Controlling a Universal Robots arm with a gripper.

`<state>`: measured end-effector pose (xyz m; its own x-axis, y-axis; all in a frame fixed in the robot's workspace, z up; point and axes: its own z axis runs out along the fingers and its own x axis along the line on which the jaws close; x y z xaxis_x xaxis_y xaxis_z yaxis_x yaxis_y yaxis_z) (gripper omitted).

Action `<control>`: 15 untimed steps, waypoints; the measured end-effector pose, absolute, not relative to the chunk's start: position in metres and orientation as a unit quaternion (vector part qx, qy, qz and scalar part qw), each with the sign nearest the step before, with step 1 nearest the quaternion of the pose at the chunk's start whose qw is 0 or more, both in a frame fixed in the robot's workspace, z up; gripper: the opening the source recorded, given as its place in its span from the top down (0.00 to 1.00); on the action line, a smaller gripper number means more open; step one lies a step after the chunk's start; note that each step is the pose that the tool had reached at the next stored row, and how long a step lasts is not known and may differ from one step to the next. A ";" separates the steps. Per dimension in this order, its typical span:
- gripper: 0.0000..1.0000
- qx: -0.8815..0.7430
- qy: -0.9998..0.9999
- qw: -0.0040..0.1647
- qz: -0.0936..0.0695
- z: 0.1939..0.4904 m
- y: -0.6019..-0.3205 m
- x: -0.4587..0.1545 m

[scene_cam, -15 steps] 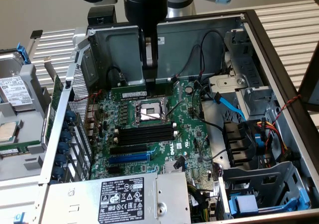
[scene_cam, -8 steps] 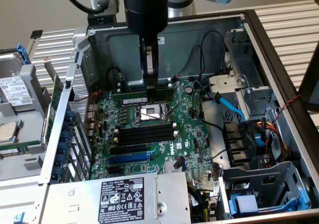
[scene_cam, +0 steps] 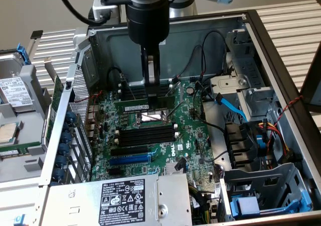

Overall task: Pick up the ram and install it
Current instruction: 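Insert the ram into the slot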

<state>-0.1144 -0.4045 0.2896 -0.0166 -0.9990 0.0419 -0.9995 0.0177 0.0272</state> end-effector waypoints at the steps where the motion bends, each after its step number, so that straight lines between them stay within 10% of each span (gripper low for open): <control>1: 0.88 0.701 -0.713 0.024 0.005 0.288 -0.405 -0.114; 15: 0.88 0.700 -0.714 0.025 0.005 0.264 -0.410 -0.115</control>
<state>-0.1147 -0.4103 0.2641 -0.0185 -0.9989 0.0419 -0.9994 0.0196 0.0274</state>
